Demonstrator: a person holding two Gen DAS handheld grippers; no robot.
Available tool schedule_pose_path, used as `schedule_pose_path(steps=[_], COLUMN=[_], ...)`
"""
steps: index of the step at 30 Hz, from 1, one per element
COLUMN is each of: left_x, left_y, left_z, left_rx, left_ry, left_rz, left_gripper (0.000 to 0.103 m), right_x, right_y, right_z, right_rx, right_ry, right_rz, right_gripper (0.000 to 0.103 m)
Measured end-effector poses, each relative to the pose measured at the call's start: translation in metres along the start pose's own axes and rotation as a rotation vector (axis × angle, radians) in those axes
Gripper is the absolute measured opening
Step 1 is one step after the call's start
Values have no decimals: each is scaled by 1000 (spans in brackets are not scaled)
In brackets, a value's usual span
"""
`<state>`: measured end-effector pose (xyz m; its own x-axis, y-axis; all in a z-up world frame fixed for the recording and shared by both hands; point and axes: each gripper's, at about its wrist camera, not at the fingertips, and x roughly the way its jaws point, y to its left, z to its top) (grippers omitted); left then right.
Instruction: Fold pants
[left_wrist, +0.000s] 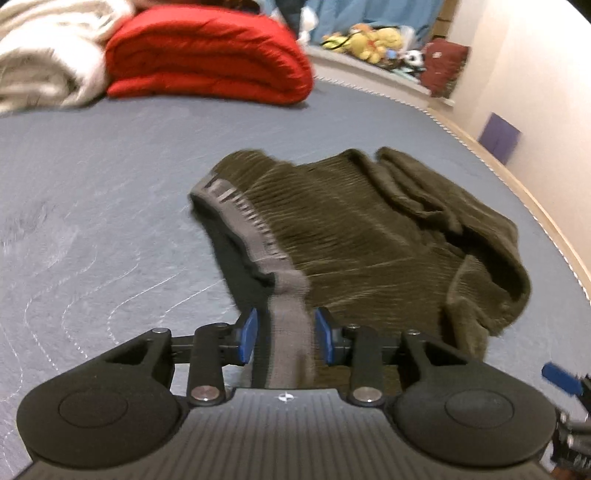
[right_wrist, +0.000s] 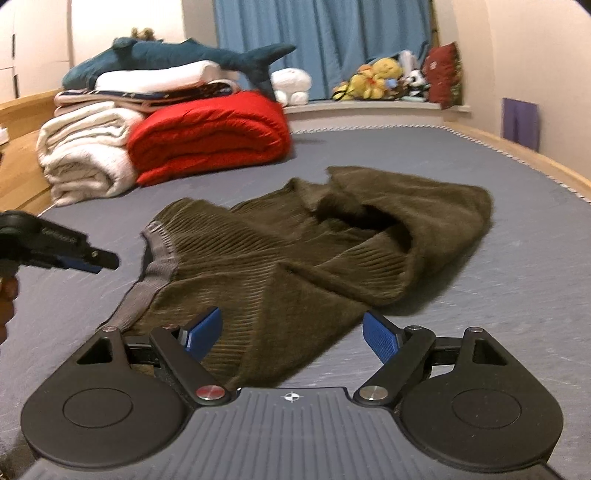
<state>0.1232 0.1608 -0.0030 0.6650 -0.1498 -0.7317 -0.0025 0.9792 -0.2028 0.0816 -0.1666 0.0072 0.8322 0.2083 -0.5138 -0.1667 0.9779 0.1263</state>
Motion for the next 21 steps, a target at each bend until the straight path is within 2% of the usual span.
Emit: schedule_pose_path(steps=[1,3,6,8,11,13,14,15,17,18,19,21], left_x=[6,19,37,47,64,68,70,71,73,73,73,72], left_y=[8,19,25,25,21,12,6,2,-6,-10,-14,-18], left_z=[1,1,-1,-4,-11,-13,-14,-15,-19,-21,-23,-24], left_rx=[-27,-72,-120,-134,-133,-89,-67,-46,7,38,64,71], left_ry=[20,63,115,132,191,175,171,161,135,122,113,103], left_rz=[-2,-13,-36,-36,-37,-26,-17,-3,19,31,32,27], left_gripper=[42,56,69,75,76,81,82,82,80,75,70,50], right_x=[4,13,27,40,59,70,74,79,81,79,77,71], right_y=[4,13,21,22,16,10,8,6,3,2,3,4], right_z=[-1,-1,1,1,-2,-4,-5,-7,-13,-13,-13,-12], right_rx=[-6,-18,-15,-2,52,104,118,124,123,118,113,105], right_ry=[10,35,69,106,183,232,250,264,280,271,268,264], right_rz=[16,37,38,3,-53,-78,-91,-109,-141,-138,-118,-90], right_gripper=[85,86,90,90,90,89,84,70,56,42,34,24])
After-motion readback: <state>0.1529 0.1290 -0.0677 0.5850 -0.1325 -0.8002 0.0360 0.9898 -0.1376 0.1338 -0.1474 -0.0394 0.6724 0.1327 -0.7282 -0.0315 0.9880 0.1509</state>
